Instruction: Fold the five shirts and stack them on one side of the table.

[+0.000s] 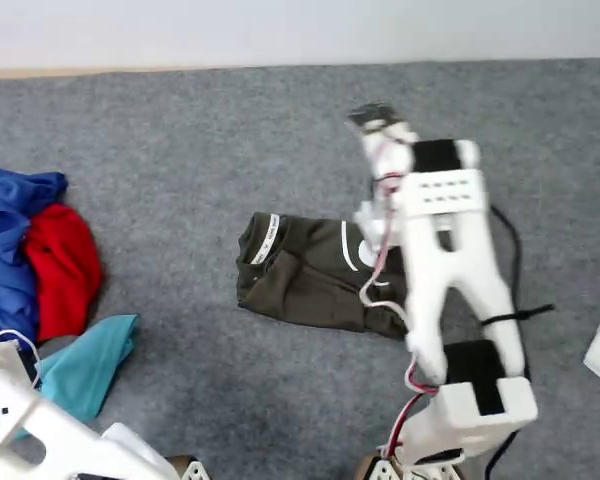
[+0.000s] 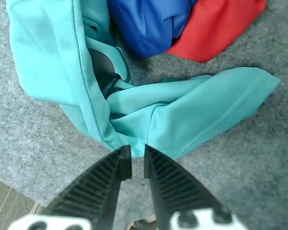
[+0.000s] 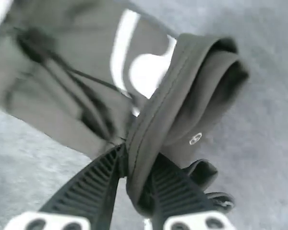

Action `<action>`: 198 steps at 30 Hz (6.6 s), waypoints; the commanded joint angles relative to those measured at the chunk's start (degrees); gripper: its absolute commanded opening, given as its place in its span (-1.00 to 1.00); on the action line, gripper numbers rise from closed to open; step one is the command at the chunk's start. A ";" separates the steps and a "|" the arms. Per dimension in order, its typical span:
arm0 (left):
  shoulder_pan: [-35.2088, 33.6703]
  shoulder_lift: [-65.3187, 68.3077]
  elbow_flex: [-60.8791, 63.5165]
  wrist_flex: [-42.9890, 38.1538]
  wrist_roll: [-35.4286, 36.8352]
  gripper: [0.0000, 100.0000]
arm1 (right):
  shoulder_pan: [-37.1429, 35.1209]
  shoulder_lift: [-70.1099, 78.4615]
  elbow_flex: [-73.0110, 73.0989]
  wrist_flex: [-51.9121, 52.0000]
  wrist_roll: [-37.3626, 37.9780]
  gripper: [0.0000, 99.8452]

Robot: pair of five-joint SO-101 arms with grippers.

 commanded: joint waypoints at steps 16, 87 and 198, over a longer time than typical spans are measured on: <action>0.44 -1.14 -0.31 0.35 -0.35 -0.88 | -18.77 14.11 -12.04 -8.04 -2.02 -0.98; 0.18 -1.14 -0.13 0.35 -0.35 -0.88 | -21.41 29.23 -22.59 9.71 9.85 -0.98; 0.44 -1.14 0.92 -0.53 -0.18 -0.88 | -31.43 20.18 -25.14 10.77 13.45 -0.98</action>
